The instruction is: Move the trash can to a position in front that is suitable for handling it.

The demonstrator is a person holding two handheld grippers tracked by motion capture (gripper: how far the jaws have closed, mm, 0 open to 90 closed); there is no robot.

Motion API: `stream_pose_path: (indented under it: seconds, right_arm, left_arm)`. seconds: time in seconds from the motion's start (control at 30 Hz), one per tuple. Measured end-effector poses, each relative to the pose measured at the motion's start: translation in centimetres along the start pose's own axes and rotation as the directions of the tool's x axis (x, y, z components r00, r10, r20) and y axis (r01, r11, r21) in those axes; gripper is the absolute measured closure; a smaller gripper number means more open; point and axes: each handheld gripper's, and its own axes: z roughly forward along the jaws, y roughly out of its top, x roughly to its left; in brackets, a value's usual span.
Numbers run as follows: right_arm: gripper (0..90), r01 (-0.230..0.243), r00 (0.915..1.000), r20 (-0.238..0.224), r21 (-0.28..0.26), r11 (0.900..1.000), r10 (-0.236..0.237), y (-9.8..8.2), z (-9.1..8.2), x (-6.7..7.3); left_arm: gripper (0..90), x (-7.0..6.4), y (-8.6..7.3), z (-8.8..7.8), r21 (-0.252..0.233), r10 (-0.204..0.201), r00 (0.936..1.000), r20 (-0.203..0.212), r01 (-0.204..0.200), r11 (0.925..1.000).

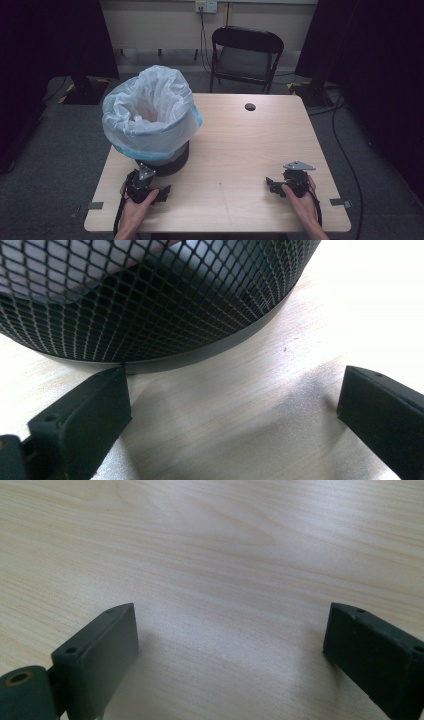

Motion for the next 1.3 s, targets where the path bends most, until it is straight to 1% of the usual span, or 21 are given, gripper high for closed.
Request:
stream_pose_path:
  seconds: [0.07,0.13,0.17,0.23,0.27,0.3,0.4,0.5,0.53,0.67,0.7,0.83,0.87,0.9,0.93,0.97,1.1,1.13,1.2,1.23,1.3]
  right_arm:
    - [10.0,-0.001,1.0000,-0.009,0.004,1.000,0.001,0.1,-0.1,-0.1]
    - [18.8,-0.009,0.9998,-0.019,0.000,1.000,0.009,0.2,-0.4,-0.1]
    - [15.1,-0.016,0.9993,-0.034,-0.005,1.000,0.016,0.3,-0.5,-0.2]
    - [14.7,-0.021,0.9989,-0.042,-0.015,1.000,0.020,0.3,-0.7,-0.2]
    - [15.5,-0.020,0.9980,-0.060,-0.036,0.999,0.018,0.5,-1.1,-0.1]
    - [15.6,-0.020,0.9975,-0.068,-0.044,0.999,0.017,0.6,-1.3,-0.1]
    - [16.1,0.003,0.9956,-0.094,-0.066,0.998,-0.009,1.0,-1.8,0.2]
    - [18.1,0.012,0.9950,-0.099,-0.069,0.998,-0.019,1.4,-2.0,0.8]
    - [18.8,0.003,0.9948,-0.101,-0.074,0.997,-0.011,1.5,-2.1,1.0]
    - [21.2,0.001,0.9890,-0.147,-0.092,0.996,-0.015,2.7,-1.9,1.9]
    - [21.6,0.005,0.9878,-0.155,-0.096,0.995,-0.019,3.1,-1.8,2.2]
    - [21.3,0.009,0.9794,-0.199,-0.113,0.994,-0.032,4.2,-1.9,3.1]
    - [21.0,0.003,0.9758,-0.217,-0.122,0.993,-0.030,4.5,-1.9,3.4]
    - [20.5,-0.002,0.9723,-0.232,-0.127,0.992,-0.027,4.8,-1.9,3.7]
    - [20.7,-0.014,0.9643,-0.264,-0.130,0.991,-0.021,5.2,-1.5,4.2]
    - [20.8,-0.014,0.9613,-0.275,-0.125,0.992,-0.021,5.3,-1.3,4.6]
    - [20.5,0.010,0.9546,-0.293,-0.142,0.990,-0.052,6.5,-0.9,6.0]
    - [20.5,0.011,0.9525,-0.299,-0.150,0.989,-0.056,7.0,-0.8,6.3]
    - [20.3,0.016,0.9475,-0.312,-0.163,0.986,-0.067,8.1,-0.6,6.9]
    - [20.3,0.016,0.9475,-0.312,-0.163,0.986,-0.067,8.1,-0.6,6.9]
    - [20.0,0.028,0.9443,-0.318,-0.180,0.983,-0.085,10.0,-0.2,7.6]
  left_arm:
    - [1.0,0.0,0.0,-0.1,-0.001,0.004,1.0000,-0.001,-0.004,1.0000]
    - [5.3,0.0,0.0,-0.3,-0.009,-0.003,1.0000,-0.007,0.003,1.0000]
    - [9.9,0.1,-0.1,-0.6,-0.015,-0.010,1.0000,-0.001,0.010,0.9998]
    - [21.7,0.3,-0.1,-1.0,-0.019,-0.010,0.9997,0.022,0.010,0.9998]
    - [20.3,0.3,-0.1,-1.9,-0.061,-0.013,0.9991,0.041,0.015,0.9980]
    - [16.7,0.2,-0.2,-2.3,-0.085,-0.002,0.9995,0.033,0.004,0.9963]
    - [17.8,0.1,-0.1,-3.6,-0.121,0.023,0.9976,0.065,-0.015,0.9925]
    - [18.0,-0.1,0.0,-4.3,-0.139,0.030,0.9978,0.058,-0.022,0.9900]
    - [19.2,-0.2,0.1,-4.9,-0.153,0.026,0.9964,0.080,-0.014,0.9882]
    - [21.3,-0.1,0.4,-5.7,-0.165,0.041,0.9958,0.082,-0.027,0.9859]
    - [21.3,0.1,0.5,-6.2,-0.186,0.040,0.9929,0.112,-0.018,0.9824]
    - [22.4,0.6,0.5,-6.8,-0.197,0.032,0.9894,0.141,-0.004,0.9804]
    - [22.4,0.9,0.4,-6.9,-0.194,0.025,0.9885,0.149,0.004,0.9810]
    - [22.4,1.3,0.3,-7.0,-0.193,0.002,0.9882,0.153,0.028,0.9808]
    - [22.4,2.1,0.2,-7.2,-0.194,-0.030,0.9858,0.165,0.062,0.9789]
    - [22.4,2.5,0.2,-7.4,-0.197,-0.041,0.9863,0.160,0.072,0.9778]
    - [22.4,3.6,0.3,-8.1,-0.201,-0.057,0.9862,0.155,0.088,0.9756]
    - [22.4,4.5,0.3,-8.6,-0.202,-0.083,0.9840,0.158,0.114,0.9728]
    - [22.4,5.6,0.5,-9.3,-0.217,-0.097,0.9847,0.145,0.127,0.9679]
    - [22.4,5.6,0.5,-9.3,-0.217,-0.097,0.9847,0.145,0.127,0.9679]
    - [22.4,6.7,0.9,-10.0,-0.228,-0.129,0.9809,0.145,0.160,0.9603]
